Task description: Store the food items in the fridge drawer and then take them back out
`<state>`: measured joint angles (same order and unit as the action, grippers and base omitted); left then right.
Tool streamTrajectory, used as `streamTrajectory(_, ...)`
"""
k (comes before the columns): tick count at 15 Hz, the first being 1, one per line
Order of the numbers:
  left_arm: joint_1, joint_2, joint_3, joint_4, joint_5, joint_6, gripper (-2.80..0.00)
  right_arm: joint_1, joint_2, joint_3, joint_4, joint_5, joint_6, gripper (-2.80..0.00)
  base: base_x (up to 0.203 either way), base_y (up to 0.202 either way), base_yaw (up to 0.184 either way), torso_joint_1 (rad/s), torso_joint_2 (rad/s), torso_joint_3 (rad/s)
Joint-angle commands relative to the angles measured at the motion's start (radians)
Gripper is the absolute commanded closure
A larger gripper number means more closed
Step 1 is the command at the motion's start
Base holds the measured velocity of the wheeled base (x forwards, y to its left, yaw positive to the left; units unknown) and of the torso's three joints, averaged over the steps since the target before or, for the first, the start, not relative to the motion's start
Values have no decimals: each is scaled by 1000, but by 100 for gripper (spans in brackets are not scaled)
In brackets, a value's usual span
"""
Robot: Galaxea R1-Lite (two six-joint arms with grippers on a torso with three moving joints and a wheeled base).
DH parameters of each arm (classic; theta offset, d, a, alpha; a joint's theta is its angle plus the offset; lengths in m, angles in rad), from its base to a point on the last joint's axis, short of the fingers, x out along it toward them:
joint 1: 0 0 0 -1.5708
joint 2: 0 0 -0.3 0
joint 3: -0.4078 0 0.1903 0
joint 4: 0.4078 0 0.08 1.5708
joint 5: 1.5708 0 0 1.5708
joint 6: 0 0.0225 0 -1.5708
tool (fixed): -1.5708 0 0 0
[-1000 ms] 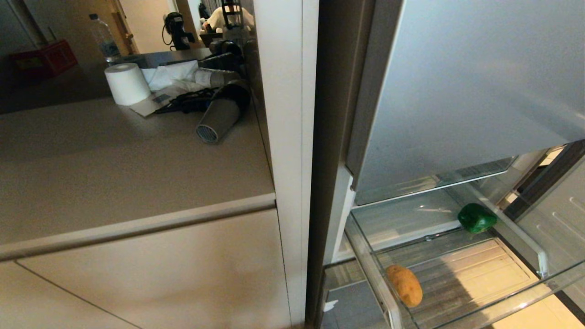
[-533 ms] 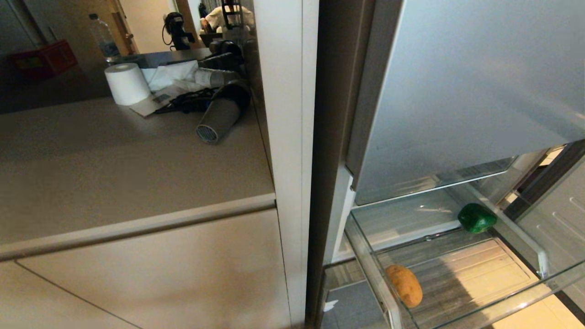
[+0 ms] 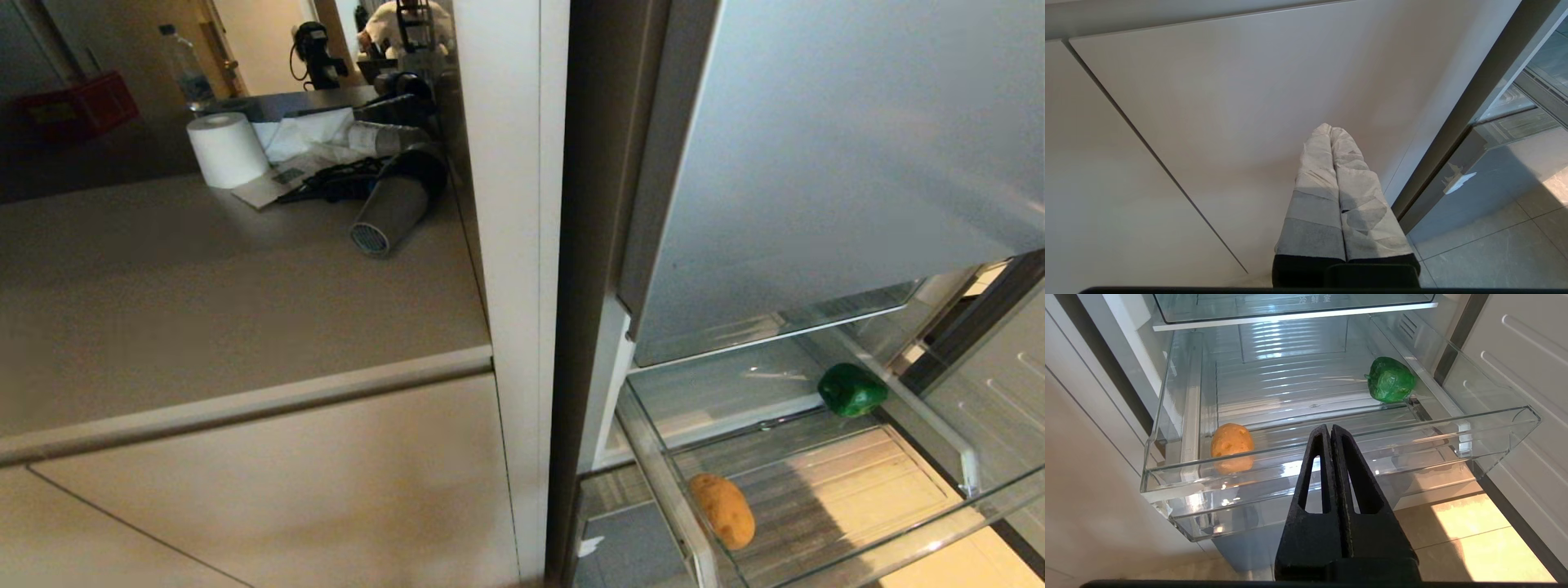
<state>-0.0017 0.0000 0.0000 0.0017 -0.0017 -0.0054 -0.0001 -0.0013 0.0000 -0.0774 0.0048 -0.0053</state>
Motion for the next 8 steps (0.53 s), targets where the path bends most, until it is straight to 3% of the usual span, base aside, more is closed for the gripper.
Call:
streamTrajectory(1,0,2,0,0,0,-1,0,2,0,31,-2,1,-1,0,0,0,0,0,0,0)
streamTrajectory(8,0,2,0,0,0,-1,0,0,0,29,-1,1,-1,0,0,0,0,0,0,0)
